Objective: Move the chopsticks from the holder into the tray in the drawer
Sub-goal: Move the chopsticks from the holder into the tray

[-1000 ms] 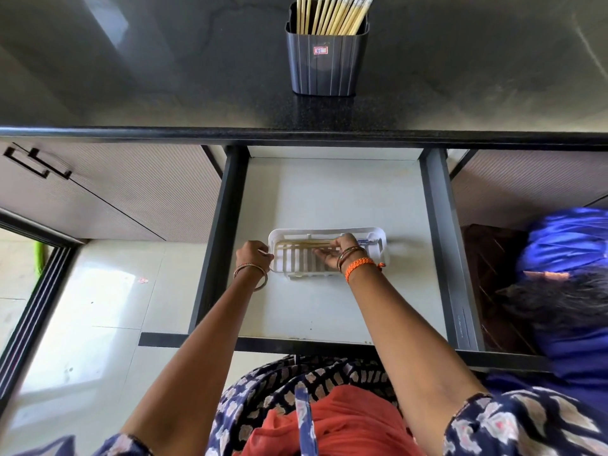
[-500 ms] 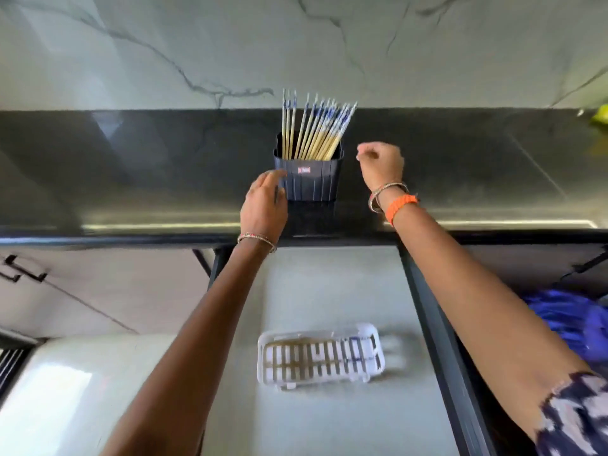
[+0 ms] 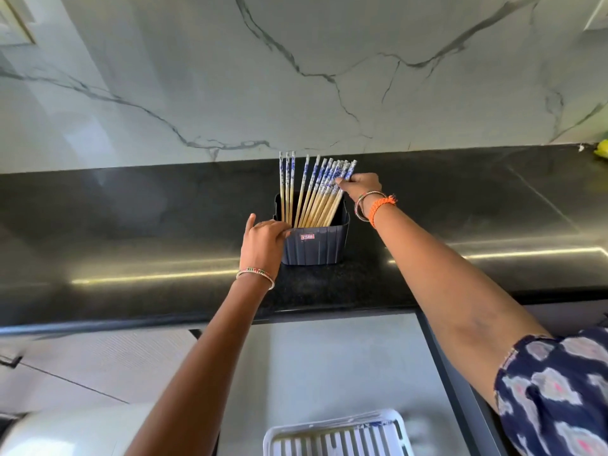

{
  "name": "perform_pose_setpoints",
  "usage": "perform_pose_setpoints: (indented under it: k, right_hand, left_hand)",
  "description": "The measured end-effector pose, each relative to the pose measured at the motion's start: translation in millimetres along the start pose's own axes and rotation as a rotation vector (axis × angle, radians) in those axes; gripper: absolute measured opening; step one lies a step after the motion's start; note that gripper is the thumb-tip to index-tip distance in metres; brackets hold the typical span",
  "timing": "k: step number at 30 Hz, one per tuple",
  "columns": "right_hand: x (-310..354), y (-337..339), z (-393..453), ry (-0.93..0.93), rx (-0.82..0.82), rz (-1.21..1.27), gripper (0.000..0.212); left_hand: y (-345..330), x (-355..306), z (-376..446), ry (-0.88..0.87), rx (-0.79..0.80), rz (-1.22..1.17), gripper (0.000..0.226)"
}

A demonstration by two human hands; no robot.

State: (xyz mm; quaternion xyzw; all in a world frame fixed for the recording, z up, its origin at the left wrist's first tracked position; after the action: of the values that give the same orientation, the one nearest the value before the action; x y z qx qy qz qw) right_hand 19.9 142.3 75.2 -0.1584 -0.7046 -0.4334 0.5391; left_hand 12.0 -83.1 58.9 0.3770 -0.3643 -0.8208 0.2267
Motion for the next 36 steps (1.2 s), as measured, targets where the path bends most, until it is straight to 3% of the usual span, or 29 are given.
perform_pose_setpoints:
  k: [2,5,10,13,16,19,22,24,28,31,33,36]
  right_hand:
    - [-1.4,-0.5,5.0,-0.006,-0.017,-0.014,0.042]
    - [-7.2,5.1,6.3,-0.046,-0.105,0.053,0.044]
    - [-0.9,24.2,-5.9,0.004,-0.254,0.161,0.023]
    - [21.2,58.6,-17.9,0.063,-0.394,0.151,0.024]
    - [27.6,104.9,-33.4,0.091,-0.523,0.215,0.027]
    - [-7.4,141.8,-60.8,-0.008,-0.633,0.484,0.024]
    - [-67.4,138.3,-111.7,-0.203,-0.557,0.915,0.025]
    - [-117.7,112.6,-148.5,-0.391,-0.471,1.011,0.027]
    - [-224.2,50.1,-221.8,-0.732,-0.360,0.953,0.026]
    - [-274.4,17.7,-272.2,-0.950,-0.222,0.961,0.009]
    - [-291.8,5.7,-293.4,-1.016,-0.205,0.908,0.023]
    - [-307.9,3.2,-307.5,-0.981,-0.227,0.703,0.040]
  left_hand:
    - [-0.7,1.0,0.5,0.009,-0.019,-0.001,0.020]
    - [-1.3,-0.5,-0.1,0.025,-0.048,0.022,0.020]
    - [0.9,-9.5,-5.6,0.032,-0.008,0.006,0.020]
    - [12.7,-14.3,-20.7,0.023,-0.070,-0.052,0.029]
    - [23.2,-5.6,-61.5,0.148,-0.147,-0.165,0.032]
    - [16.5,17.0,-117.6,0.323,-0.127,-0.234,0.034]
    - [-1.3,38.6,-175.1,0.502,-0.033,-0.269,0.038]
    - [-9.6,44.2,-208.4,0.612,0.058,-0.266,0.037]
    - [-35.3,52.1,-247.9,0.801,0.271,-0.210,0.035]
    - [-60.8,68.0,-274.1,0.907,0.443,-0.219,0.045]
    - [-71.0,74.3,-292.4,0.940,0.509,-0.227,0.053]
    - [-65.5,71.4,-310.2,0.918,0.508,-0.193,0.049]
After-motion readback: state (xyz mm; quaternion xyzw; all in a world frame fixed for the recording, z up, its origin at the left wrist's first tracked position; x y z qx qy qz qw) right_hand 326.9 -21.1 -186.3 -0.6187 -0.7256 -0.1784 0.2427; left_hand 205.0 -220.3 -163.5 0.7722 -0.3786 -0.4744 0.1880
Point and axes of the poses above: each hand's wrist, its own z-axis towards the middle knuckle, its own y-axis out of the back of the hand, x = y × z, the point moved 4 cm from there along z, towards the middle knuckle, and after that the axes turned 6 degrees about -x, right-handed, at the moved point
